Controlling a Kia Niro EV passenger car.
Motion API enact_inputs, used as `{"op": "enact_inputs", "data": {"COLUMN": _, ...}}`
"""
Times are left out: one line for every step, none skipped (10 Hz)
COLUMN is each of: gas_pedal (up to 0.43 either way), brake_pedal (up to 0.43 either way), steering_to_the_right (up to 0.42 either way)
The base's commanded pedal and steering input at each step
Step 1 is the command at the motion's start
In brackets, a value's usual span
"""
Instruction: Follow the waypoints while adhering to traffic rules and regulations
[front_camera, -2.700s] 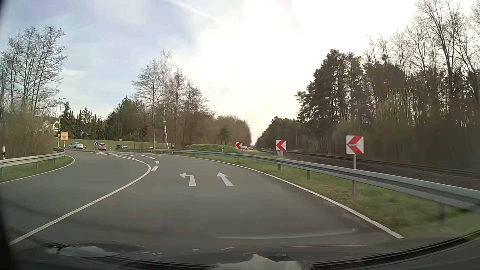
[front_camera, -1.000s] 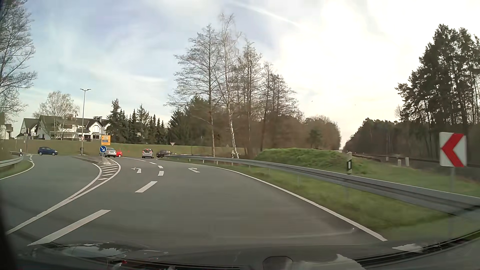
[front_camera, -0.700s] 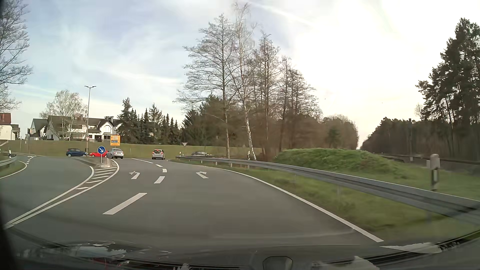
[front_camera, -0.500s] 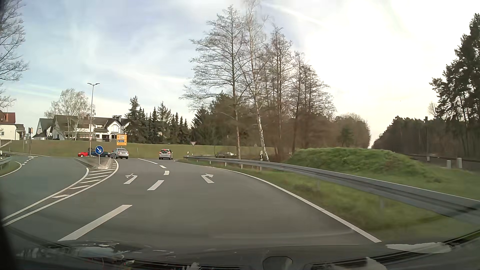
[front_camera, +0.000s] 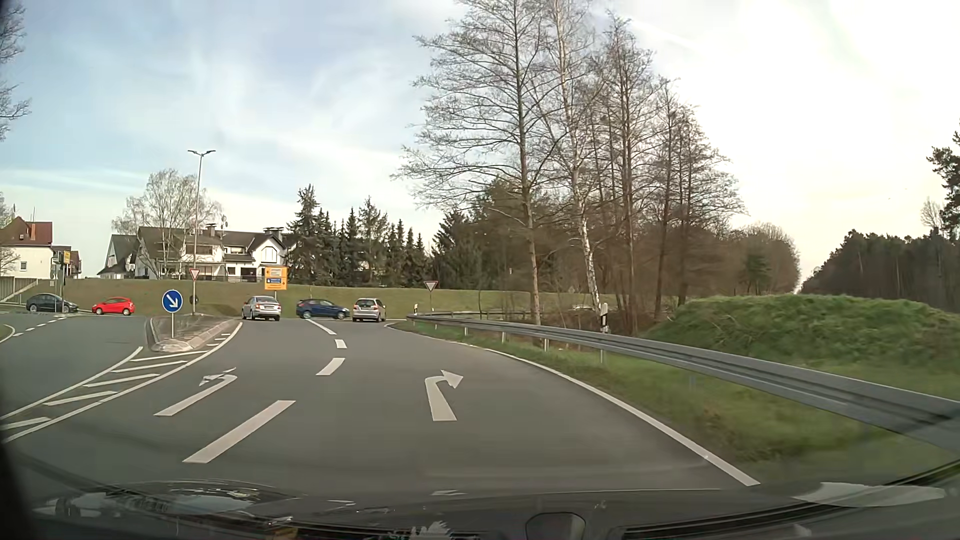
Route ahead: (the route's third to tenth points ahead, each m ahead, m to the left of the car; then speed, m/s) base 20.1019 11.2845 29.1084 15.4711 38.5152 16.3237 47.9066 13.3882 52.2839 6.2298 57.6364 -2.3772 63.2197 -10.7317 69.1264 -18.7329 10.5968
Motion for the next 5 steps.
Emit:
{"op": "enact_inputs", "data": {"gas_pedal": 0.0, "brake_pedal": 0.201, "steering_to_the_right": -0.079}}
{"op": "enact_inputs", "data": {"gas_pedal": 0.0, "brake_pedal": 0.213, "steering_to_the_right": -0.078}}
{"op": "enact_inputs", "data": {"gas_pedal": 0.0, "brake_pedal": 0.22, "steering_to_the_right": -0.076}}
{"op": "enact_inputs", "data": {"gas_pedal": 0.0, "brake_pedal": 0.232, "steering_to_the_right": -0.076}}
{"op": "enact_inputs", "data": {"gas_pedal": 0.0, "brake_pedal": 0.238, "steering_to_the_right": -0.076}}
